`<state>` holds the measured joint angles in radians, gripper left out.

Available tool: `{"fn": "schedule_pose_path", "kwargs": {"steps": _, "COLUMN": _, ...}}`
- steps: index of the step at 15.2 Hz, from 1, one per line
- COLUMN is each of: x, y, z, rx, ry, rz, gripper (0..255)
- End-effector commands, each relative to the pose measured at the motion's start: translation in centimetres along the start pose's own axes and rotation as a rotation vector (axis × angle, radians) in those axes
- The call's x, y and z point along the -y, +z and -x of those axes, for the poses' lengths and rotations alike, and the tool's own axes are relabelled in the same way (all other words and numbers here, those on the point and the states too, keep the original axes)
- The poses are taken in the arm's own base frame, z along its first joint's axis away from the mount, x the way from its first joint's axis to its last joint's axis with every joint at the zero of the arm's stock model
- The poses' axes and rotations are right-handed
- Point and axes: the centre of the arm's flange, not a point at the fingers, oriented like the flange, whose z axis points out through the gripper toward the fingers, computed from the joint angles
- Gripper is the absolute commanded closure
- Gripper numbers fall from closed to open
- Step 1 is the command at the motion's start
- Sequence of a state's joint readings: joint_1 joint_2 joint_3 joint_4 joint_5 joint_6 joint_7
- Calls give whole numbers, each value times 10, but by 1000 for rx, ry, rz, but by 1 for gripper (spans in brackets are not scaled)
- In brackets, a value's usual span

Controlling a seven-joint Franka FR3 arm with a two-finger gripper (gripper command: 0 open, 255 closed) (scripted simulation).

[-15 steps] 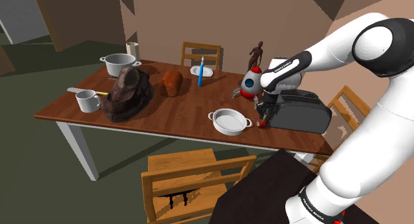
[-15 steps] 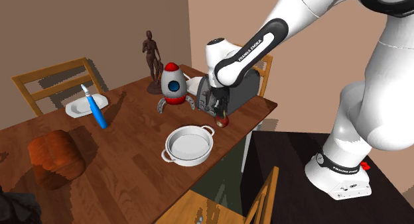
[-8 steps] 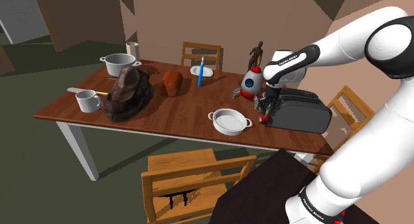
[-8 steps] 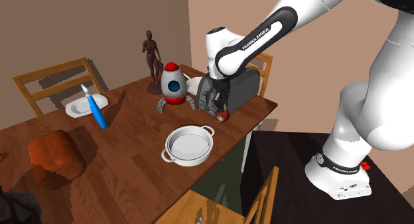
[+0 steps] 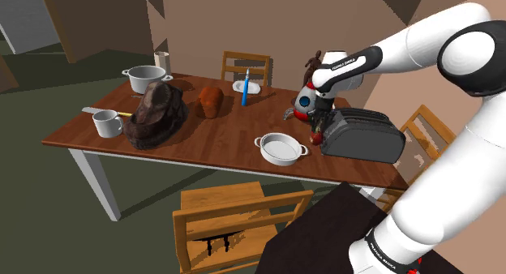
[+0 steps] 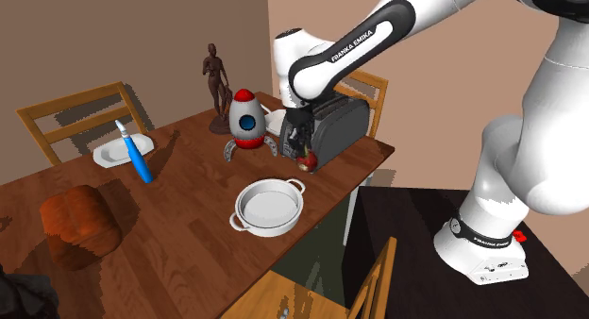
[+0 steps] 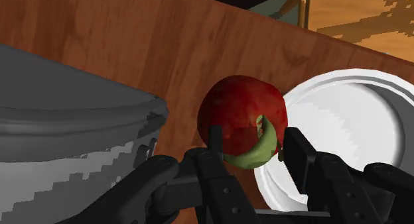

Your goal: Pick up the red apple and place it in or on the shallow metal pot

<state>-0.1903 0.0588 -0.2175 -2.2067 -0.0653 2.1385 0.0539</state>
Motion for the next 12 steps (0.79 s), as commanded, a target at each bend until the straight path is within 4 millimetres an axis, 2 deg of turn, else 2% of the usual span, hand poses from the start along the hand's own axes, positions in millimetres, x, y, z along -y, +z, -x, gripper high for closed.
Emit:
{"fn": "schedule_pose_path", "kwargs": {"steps": 1, "x": 23, "y": -4, "z": -14, "rx": 1, "ry": -1, "rz": -1, "gripper": 255}}
{"fn": "schedule_pose_path", "kwargs": {"steps": 10, "x": 122, "y": -35, "z": -79, "rx": 1, "ry": -1, "rz": -1, "gripper": 255}}
{"fn": "schedule_pose_path", "kwargs": {"steps": 12, "x": 123, "y": -25, "z": -80, "rx": 1, "ry": -1, "rz": -1, "gripper": 255}}
